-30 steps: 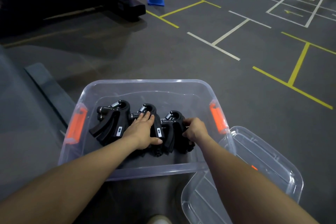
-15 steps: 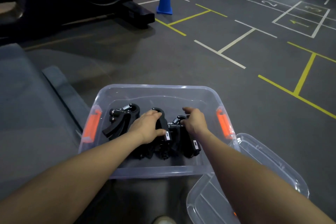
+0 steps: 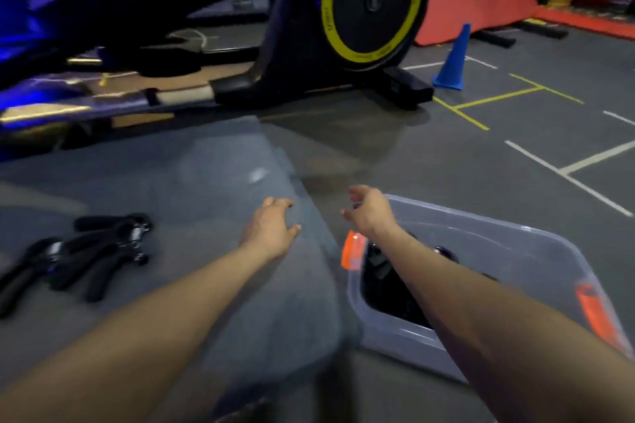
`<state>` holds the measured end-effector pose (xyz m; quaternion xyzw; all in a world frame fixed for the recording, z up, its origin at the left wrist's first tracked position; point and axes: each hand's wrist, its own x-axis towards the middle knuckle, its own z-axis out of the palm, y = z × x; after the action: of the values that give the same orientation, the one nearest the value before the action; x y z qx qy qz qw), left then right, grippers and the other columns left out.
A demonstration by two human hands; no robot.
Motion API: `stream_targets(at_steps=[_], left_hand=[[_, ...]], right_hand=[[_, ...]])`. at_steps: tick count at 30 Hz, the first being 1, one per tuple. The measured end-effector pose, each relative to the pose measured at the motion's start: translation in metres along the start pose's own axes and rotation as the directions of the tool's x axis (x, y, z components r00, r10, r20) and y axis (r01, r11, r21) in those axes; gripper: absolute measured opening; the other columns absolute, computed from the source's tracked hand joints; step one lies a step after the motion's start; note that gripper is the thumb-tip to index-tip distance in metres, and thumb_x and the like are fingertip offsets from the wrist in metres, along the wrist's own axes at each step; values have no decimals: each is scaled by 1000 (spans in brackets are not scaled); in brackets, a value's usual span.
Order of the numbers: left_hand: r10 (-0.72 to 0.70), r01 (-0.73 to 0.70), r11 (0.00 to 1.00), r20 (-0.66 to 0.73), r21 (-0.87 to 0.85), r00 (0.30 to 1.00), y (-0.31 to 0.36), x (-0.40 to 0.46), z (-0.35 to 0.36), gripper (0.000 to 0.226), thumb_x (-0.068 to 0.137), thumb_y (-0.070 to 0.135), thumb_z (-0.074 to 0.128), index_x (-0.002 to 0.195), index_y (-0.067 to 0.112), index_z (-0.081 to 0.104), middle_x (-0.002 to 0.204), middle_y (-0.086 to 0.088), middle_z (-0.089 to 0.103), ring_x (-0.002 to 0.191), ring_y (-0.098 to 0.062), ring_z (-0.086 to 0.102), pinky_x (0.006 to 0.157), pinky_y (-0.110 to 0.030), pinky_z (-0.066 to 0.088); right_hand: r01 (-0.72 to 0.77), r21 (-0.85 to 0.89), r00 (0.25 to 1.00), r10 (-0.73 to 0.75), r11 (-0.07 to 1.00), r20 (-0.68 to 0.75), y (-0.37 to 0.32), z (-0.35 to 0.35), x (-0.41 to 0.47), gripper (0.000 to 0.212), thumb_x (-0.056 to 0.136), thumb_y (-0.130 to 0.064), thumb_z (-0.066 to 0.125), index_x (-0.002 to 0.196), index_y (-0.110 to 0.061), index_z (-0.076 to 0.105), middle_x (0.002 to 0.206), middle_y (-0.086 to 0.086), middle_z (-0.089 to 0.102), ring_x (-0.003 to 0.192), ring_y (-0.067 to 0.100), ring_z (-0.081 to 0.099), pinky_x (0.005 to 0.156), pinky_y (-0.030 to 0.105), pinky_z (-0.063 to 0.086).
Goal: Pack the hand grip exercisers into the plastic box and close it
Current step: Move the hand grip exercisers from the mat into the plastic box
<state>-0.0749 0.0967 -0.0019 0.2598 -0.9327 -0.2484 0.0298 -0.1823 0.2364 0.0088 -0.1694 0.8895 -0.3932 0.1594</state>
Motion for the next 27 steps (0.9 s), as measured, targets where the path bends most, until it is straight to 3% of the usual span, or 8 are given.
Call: stream_targets(at_steps=[6,14,19,23,27], left_hand=[[-195,194,981,-52,-10,979,-103,-19,-44,52,86,23,62,134,13,45,137,-12,43,127,-29,45,107,-33,37],[-388,401,914,-149,67,909,-218,-39,-69,53,84,24,63,132,16,43,135,-9,41,128,-28,41,105,-40,39],[-434,481,861,-252,168,865,-260,-39,-75,63,81,28,67,134,12,36,136,-11,38,128,-30,37,104,-39,36],[-461,511,832,-245,215,853,-273,-36,-68,71,79,32,69,135,9,32,137,-11,38,129,-30,37,105,-38,34],[-473,530,801,-249,277,845,-275,-34,-63,72,76,31,72,133,10,33,136,-12,36,129,-30,36,106,-38,33]], right_hand=[[64,43,982,-71,997,177,-75,116,-1,56,80,-5,70,132,-4,50,127,18,59,110,26,58,102,35,44],[116,71,928,-133,991,347,-125,240,1,56,81,-9,70,132,-5,49,127,16,58,118,29,56,102,34,44],[148,34,907,-149,988,394,-125,276,3,56,81,-11,69,133,-6,49,128,14,58,118,28,57,105,32,41],[121,25,913,-122,992,388,-121,281,7,55,81,-12,70,132,-7,50,127,12,60,118,27,57,103,30,41],[82,40,925,-91,996,370,-117,281,13,55,78,-11,73,129,-7,52,109,10,63,97,19,56,97,28,42]])
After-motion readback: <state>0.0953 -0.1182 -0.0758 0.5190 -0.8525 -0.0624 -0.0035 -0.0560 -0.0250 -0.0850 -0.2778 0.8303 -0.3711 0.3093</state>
